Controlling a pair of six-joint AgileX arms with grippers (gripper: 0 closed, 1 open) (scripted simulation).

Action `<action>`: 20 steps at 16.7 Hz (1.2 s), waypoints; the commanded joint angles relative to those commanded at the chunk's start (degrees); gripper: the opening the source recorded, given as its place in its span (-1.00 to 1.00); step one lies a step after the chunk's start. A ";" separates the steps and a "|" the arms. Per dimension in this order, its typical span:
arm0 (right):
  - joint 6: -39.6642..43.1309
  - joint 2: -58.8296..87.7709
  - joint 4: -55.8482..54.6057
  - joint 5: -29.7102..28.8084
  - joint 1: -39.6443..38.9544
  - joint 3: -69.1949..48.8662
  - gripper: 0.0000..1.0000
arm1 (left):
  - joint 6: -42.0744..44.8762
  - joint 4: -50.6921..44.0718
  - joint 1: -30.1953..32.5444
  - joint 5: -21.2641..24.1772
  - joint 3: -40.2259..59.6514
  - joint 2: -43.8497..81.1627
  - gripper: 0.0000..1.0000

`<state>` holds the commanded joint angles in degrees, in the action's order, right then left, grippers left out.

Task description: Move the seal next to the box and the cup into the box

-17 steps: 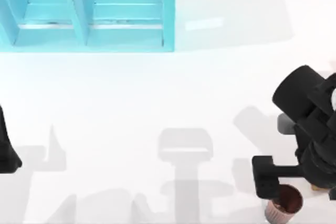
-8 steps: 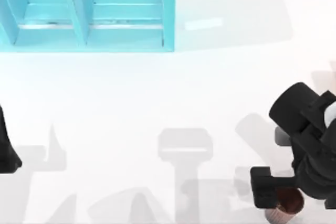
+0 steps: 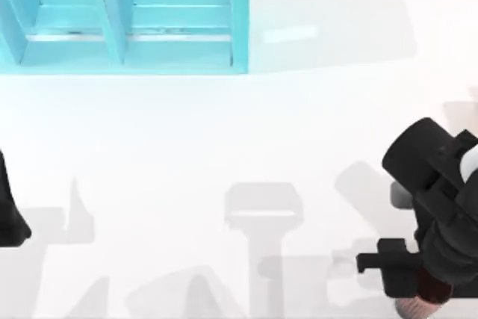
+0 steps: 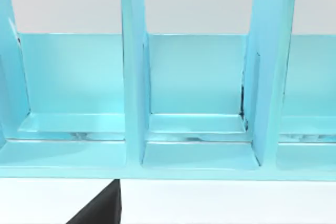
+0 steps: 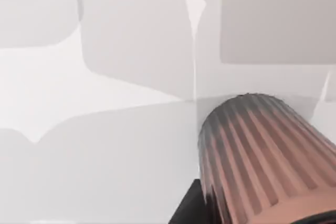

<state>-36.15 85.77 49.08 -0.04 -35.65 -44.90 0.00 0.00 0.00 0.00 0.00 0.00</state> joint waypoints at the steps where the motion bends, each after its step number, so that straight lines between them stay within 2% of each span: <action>1: 0.00 0.00 0.00 0.00 0.00 0.00 -0.51 | 0.00 0.00 0.00 0.00 0.00 0.00 1.00; 4: 0.00 0.00 0.00 0.00 0.00 0.00 -0.96 | 0.00 0.00 0.00 0.00 0.00 0.00 1.00; 5: 0.00 0.00 0.00 0.00 0.00 0.00 -1.00 | 0.00 0.00 0.00 0.00 0.00 0.00 1.00; 15: 0.83 -0.53 0.91 0.00 0.69 -0.65 -1.00 | 0.00 0.00 0.00 0.00 0.00 0.00 1.00; 20: 12.06 -6.67 12.71 -0.02 10.95 -5.97 -1.00 | 0.00 0.00 0.00 0.00 0.00 0.00 1.00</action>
<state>-24.10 79.10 61.79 -0.07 -24.70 -50.87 0.00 0.00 0.00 0.00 0.00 0.00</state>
